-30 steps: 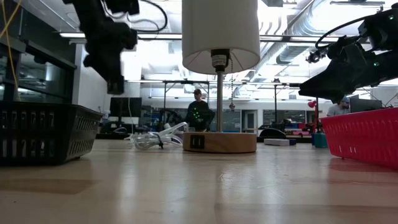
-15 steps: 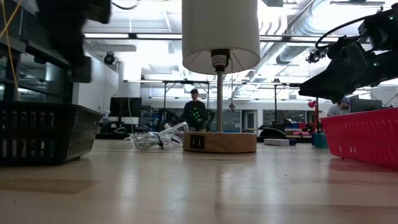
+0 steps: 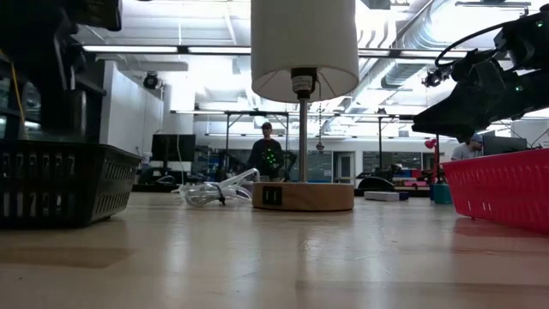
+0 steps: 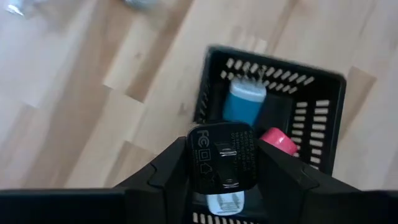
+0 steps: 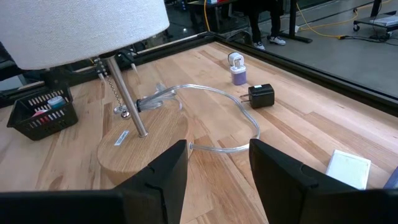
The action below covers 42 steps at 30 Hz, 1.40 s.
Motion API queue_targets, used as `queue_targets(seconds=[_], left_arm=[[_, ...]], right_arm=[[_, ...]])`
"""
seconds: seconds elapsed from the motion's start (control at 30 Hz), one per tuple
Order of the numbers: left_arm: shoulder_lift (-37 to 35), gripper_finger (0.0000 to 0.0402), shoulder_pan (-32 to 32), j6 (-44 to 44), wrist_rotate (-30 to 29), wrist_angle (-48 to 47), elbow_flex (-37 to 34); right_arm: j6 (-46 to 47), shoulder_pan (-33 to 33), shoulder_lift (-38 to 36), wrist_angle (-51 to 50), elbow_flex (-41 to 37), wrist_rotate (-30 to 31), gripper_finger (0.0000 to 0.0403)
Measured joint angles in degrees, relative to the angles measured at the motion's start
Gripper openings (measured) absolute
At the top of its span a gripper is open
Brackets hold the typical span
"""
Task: Pick & Place Office items
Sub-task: Put the left black charger adapter into the black bin
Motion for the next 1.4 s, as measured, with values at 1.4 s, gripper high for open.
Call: queue_targets(seconds=[1.4], left_arm=[[11.7, 0.0174, -0.5, -2.5, 3.8, 5.2, 0.0]], right_arm=[[0.0, 0.0, 0.0, 0.0, 0.0, 0.0, 0.016]])
